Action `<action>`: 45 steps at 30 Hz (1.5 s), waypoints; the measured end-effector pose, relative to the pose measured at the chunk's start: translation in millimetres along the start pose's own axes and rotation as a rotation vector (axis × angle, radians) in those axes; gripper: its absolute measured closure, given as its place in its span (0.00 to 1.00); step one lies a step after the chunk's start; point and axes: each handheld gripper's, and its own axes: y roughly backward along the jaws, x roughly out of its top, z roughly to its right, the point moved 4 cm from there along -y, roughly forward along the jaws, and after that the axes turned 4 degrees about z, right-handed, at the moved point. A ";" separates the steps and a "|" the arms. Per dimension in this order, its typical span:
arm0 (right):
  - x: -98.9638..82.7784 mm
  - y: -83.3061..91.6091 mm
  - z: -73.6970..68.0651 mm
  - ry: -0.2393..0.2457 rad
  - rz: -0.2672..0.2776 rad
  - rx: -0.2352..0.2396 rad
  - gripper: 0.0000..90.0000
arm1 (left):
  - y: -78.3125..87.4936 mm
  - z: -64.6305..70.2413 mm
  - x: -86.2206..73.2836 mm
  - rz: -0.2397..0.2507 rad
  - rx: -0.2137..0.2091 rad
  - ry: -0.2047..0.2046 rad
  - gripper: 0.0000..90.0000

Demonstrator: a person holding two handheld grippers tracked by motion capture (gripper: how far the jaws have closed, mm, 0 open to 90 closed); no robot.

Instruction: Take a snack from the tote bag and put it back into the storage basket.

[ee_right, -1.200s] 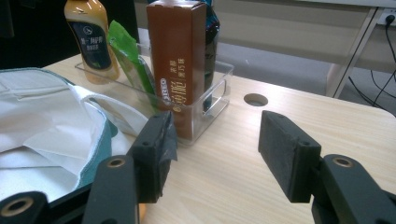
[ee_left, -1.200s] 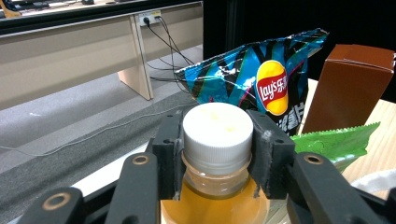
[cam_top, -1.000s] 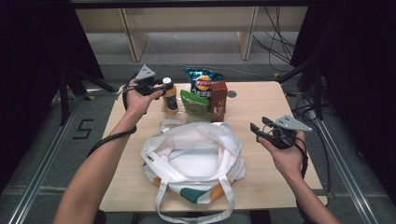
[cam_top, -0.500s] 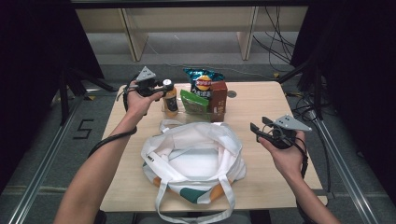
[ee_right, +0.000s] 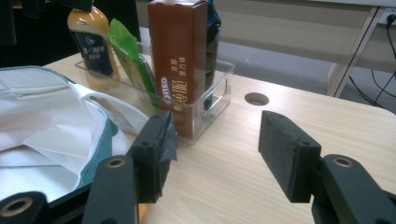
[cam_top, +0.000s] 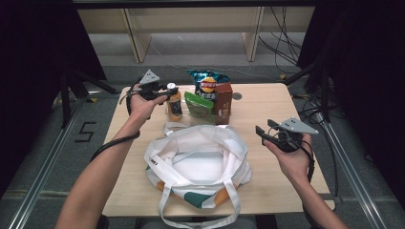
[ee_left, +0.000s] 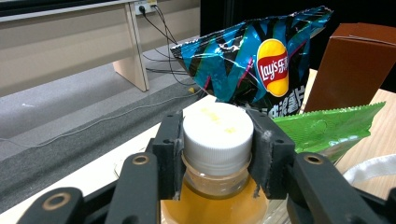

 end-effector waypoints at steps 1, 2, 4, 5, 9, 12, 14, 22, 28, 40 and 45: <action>-0.2 0.4 0.1 0.003 -0.008 0.006 0.50 | -0.1 -0.2 -0.3 0.001 -0.001 0.001 0.65; -0.1 0.3 -0.1 -0.001 -0.015 0.018 0.50 | -0.1 -0.4 -0.5 0.001 0.000 0.002 0.65; -0.4 0.6 -0.2 -0.003 -0.016 0.009 0.50 | 0.1 -0.8 -0.7 0.000 -0.002 -0.004 0.65; -0.7 0.7 -0.2 -0.001 -0.019 0.009 0.50 | 0.1 -0.8 -0.8 0.000 -0.002 -0.003 0.65; -0.2 0.5 -0.1 -0.001 -0.016 0.011 0.50 | 0.0 -0.9 -0.9 -0.001 -0.003 -0.003 0.65; -0.3 0.5 -0.1 0.001 -0.015 0.010 0.50 | -0.7 0.0 -2.3 -0.003 -0.004 0.004 0.65; -0.7 0.2 0.4 0.009 -0.013 0.009 0.50 | -0.9 -0.5 -3.3 -0.009 -0.005 0.000 0.65; -0.7 -0.2 1.3 0.016 -0.013 0.013 0.50 | -2.8 -0.5 -6.9 -0.017 -0.007 -0.001 0.65; -0.6 0.0 0.9 0.018 -0.012 0.010 0.50 | -3.7 -0.3 -9.1 -0.021 -0.007 0.004 0.65; -1.2 0.2 0.1 0.011 -0.020 0.013 0.50 | -4.5 -0.8 -12.0 -0.031 -0.005 0.010 0.65; -1.0 0.0 0.2 0.010 -0.018 0.013 0.50 | -5.1 -0.9 -14.3 -0.038 -0.003 0.013 0.65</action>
